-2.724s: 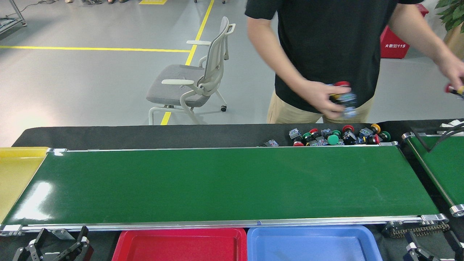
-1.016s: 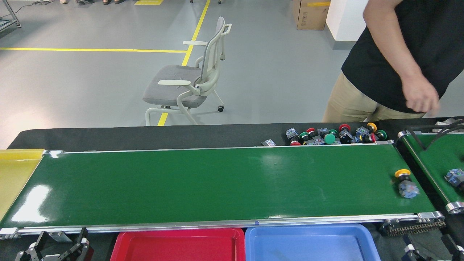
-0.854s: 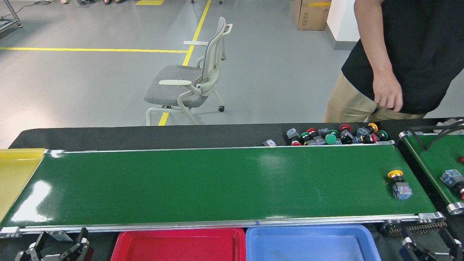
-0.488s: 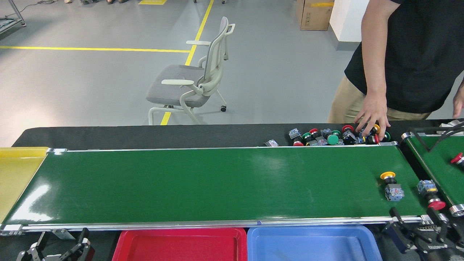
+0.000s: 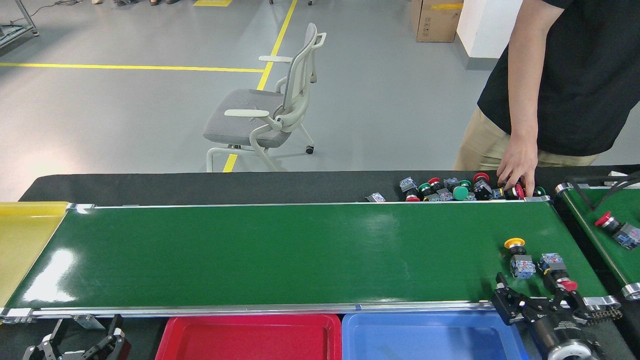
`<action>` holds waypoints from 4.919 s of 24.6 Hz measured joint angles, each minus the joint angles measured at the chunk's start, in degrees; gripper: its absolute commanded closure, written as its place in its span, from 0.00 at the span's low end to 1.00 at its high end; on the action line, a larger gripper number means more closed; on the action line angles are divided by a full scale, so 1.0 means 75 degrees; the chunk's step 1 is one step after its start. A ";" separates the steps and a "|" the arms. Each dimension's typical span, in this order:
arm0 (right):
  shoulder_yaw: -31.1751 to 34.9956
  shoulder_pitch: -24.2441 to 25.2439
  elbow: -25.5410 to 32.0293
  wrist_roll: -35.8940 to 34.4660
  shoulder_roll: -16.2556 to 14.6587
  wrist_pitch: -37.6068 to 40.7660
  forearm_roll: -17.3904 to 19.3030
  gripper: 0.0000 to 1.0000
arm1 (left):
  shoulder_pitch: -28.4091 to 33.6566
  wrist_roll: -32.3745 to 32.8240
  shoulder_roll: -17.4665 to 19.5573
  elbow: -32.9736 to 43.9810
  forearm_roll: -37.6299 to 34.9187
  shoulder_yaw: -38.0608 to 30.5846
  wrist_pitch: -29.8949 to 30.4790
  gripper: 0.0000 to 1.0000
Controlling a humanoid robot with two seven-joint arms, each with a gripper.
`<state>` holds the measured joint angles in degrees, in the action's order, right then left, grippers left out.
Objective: Pick switch part from conveyor to tray
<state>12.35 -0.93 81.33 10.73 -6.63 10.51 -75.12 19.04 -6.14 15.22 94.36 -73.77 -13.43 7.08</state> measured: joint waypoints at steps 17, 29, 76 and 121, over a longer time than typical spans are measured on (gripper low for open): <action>-0.1323 -0.0866 -0.0919 -0.0474 -0.0319 0.0061 0.0049 0.94 | -0.0010 -0.0002 0.0000 0.0012 0.0000 0.0000 -0.0013 0.00; -0.5054 -0.0470 0.0883 -0.1061 0.0316 0.3814 -0.0944 0.12 | -0.0009 -0.0015 0.0000 0.0014 0.0000 -0.0018 0.0039 0.00; -0.2571 -0.0484 -0.0014 -0.0402 0.1409 -0.1893 -0.1181 0.96 | -0.0461 0.0018 -0.0006 -0.0137 -0.0040 0.0015 0.0262 0.00; -0.2130 0.0502 0.1351 -0.0978 0.1333 -0.0861 -0.1008 0.01 | -0.0451 0.0032 -0.0107 -0.0166 -0.0066 -0.0015 0.0728 0.00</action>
<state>-3.63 2.84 91.46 3.39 3.37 4.06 -82.67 15.66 -5.90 14.42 93.12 -74.27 -13.54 12.54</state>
